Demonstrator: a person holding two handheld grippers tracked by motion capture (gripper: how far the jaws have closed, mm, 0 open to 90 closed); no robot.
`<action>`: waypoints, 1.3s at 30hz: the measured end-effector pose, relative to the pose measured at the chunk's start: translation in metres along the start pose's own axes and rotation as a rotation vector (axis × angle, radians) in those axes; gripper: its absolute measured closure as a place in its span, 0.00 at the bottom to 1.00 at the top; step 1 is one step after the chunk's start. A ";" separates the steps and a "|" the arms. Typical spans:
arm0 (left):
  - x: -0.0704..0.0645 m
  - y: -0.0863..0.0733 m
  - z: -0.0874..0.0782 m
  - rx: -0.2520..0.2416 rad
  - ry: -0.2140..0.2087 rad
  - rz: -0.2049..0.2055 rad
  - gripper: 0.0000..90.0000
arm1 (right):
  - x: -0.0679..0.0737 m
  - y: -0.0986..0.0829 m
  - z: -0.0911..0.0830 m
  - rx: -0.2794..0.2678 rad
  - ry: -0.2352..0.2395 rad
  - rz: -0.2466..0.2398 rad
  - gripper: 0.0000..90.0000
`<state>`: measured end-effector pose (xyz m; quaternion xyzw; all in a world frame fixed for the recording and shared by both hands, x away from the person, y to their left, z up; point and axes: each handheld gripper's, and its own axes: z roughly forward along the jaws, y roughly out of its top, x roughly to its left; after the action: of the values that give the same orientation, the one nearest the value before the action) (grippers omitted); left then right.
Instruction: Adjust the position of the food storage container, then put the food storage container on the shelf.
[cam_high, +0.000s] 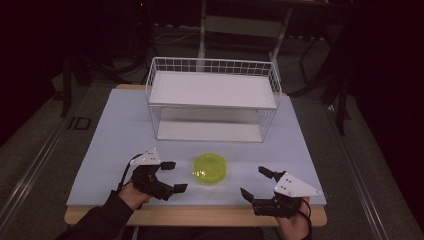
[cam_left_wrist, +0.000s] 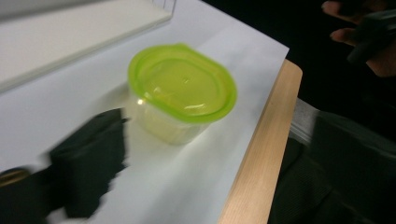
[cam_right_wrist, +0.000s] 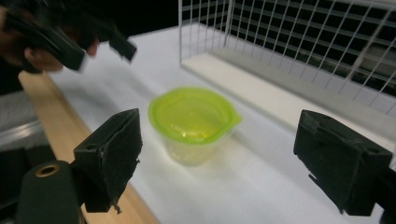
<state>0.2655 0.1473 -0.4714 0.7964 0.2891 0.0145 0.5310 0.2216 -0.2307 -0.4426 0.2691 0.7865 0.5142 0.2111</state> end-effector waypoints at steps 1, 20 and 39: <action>-0.003 0.001 -0.002 -0.019 -0.003 0.018 0.02 | 0.000 0.001 0.000 0.001 0.001 -0.007 0.16; -0.019 0.038 -0.005 -0.022 0.001 0.000 0.08 | -0.015 0.034 0.017 0.050 0.025 0.085 0.14; 0.015 0.034 0.036 0.054 0.058 -0.329 0.19 | -0.047 0.031 0.080 0.295 0.110 0.386 0.41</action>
<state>0.3053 0.1148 -0.4623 0.7514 0.4311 -0.0574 0.4962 0.3130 -0.1954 -0.4422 0.4138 0.7975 0.4384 0.0245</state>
